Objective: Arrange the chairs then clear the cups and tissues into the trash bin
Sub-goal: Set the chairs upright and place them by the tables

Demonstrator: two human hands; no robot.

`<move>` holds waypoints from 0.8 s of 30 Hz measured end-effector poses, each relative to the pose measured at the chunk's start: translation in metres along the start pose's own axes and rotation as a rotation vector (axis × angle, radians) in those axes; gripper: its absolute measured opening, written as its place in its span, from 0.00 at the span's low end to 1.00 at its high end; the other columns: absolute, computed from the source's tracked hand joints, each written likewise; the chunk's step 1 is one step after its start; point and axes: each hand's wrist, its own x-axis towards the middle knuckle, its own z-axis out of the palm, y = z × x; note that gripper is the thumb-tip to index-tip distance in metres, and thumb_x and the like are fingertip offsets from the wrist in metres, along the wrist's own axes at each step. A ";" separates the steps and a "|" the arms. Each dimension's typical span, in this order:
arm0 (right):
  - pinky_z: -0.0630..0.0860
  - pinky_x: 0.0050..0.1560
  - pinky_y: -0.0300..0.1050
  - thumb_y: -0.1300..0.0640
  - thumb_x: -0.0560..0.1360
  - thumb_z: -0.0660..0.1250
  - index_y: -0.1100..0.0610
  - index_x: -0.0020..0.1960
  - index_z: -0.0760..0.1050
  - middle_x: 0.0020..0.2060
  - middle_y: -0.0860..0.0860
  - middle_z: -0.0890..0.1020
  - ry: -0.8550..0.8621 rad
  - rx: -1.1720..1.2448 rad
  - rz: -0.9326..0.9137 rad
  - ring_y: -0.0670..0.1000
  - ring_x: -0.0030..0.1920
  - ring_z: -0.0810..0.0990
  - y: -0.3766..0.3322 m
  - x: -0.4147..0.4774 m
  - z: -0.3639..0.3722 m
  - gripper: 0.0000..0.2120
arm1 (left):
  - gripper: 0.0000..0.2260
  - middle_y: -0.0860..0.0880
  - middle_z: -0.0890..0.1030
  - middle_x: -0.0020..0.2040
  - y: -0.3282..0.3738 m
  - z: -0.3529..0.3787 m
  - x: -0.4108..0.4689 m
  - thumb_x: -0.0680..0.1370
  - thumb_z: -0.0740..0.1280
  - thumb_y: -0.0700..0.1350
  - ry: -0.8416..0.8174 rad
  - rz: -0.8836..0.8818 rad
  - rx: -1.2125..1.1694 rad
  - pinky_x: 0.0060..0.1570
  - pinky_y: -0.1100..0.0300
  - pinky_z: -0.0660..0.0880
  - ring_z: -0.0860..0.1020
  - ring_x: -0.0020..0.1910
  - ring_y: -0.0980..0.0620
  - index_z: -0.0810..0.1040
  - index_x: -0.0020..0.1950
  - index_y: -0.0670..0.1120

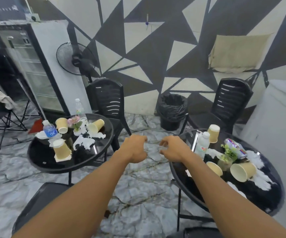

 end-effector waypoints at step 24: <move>0.78 0.56 0.50 0.53 0.75 0.69 0.54 0.63 0.77 0.60 0.52 0.80 0.087 0.036 0.284 0.54 0.57 0.79 0.166 0.524 -0.123 0.17 | 0.27 0.45 0.74 0.68 -0.074 -0.087 0.612 0.74 0.69 0.51 -0.047 0.313 -0.003 0.64 0.45 0.73 0.71 0.66 0.43 0.70 0.71 0.49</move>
